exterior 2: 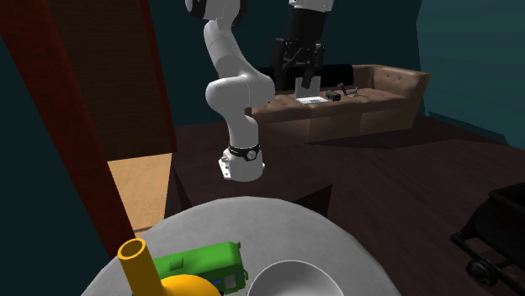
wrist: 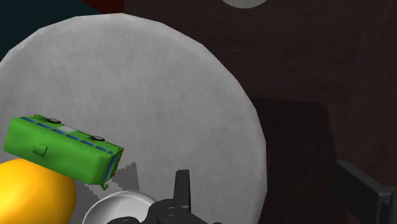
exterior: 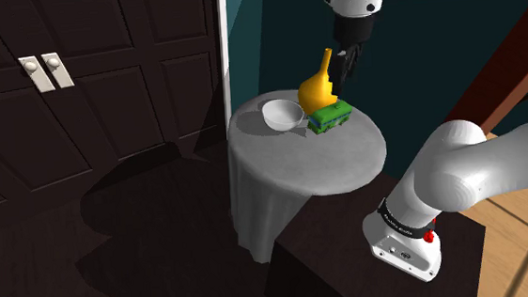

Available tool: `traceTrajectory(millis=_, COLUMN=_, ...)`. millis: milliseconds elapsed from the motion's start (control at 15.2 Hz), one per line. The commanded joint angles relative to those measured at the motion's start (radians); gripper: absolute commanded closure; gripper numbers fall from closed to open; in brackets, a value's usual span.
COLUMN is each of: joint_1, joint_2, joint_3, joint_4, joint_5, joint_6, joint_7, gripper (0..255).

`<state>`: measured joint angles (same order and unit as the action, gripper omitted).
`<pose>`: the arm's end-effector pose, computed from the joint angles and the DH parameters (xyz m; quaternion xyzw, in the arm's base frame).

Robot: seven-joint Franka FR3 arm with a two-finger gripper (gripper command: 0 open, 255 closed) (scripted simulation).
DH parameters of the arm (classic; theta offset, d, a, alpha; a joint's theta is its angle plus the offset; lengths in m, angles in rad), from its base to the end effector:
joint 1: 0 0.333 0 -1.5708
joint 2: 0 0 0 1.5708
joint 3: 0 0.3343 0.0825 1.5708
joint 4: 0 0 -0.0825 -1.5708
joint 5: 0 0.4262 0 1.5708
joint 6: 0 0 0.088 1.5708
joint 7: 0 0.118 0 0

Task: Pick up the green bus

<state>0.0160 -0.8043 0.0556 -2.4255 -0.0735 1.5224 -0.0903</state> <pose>0.3219 0.0177 0.5594 0.9946 0.0712 -0.0507 0.0558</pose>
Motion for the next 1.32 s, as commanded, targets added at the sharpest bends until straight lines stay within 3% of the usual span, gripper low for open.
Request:
traceTrajectory(millis=0, joint_1=0.000, joint_2=0.000, joint_3=0.000, joint_4=0.000, joint_5=0.000, joint_6=0.000, joint_7=0.000, gripper=0)
traceTrajectory(millis=660, joint_1=-0.010, joint_2=-0.014, joint_3=-0.273, joint_4=-0.213, joint_5=-0.193, joint_6=0.270, joint_7=-0.408, gripper=0)
traceTrajectory(millis=1254, joint_1=0.010, joint_2=0.207, joint_3=-0.556, joint_4=-0.235, joint_5=-0.321, joint_6=0.584, joint_7=-0.777, gripper=0)
